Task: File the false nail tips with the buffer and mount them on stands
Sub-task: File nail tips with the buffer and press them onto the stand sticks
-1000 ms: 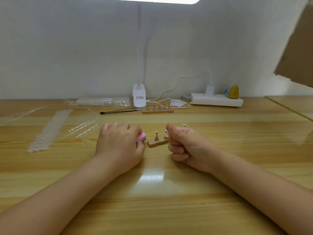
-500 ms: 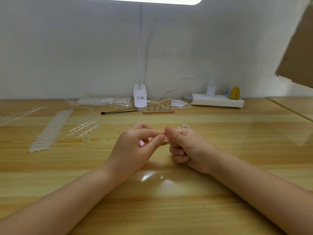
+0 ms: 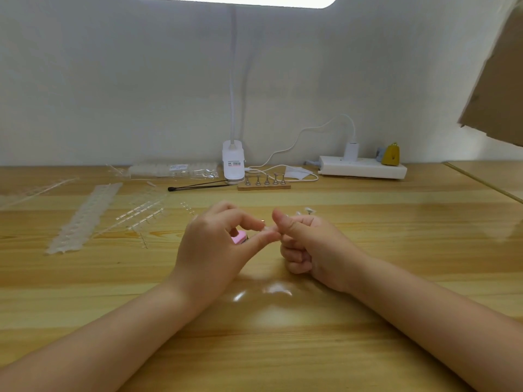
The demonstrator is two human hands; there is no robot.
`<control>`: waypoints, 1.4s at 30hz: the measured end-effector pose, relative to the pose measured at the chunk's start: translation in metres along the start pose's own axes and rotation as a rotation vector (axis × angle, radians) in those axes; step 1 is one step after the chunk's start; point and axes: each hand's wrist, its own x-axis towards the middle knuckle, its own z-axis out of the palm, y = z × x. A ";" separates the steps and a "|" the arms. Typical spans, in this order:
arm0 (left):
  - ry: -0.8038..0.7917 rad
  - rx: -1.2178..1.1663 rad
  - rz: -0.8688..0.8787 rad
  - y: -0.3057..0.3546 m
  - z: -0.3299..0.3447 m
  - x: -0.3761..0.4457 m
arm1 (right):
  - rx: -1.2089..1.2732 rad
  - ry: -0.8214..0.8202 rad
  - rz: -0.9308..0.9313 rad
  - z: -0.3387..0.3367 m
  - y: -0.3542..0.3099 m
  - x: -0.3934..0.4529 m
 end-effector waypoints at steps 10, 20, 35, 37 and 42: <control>-0.055 0.362 0.119 -0.007 -0.008 0.010 | 0.004 -0.002 -0.010 -0.004 0.002 0.000; -0.342 0.779 -0.092 -0.024 -0.012 0.020 | 0.121 0.079 0.043 -0.007 -0.001 0.002; -0.048 0.468 0.708 -0.011 0.001 0.005 | 0.131 -0.014 0.091 -0.010 -0.002 0.003; 0.016 0.463 0.597 -0.018 -0.006 0.009 | 0.168 -0.026 0.102 -0.011 -0.002 0.003; -0.018 0.428 0.844 -0.009 0.005 0.002 | 0.119 -0.094 0.071 -0.008 -0.003 0.002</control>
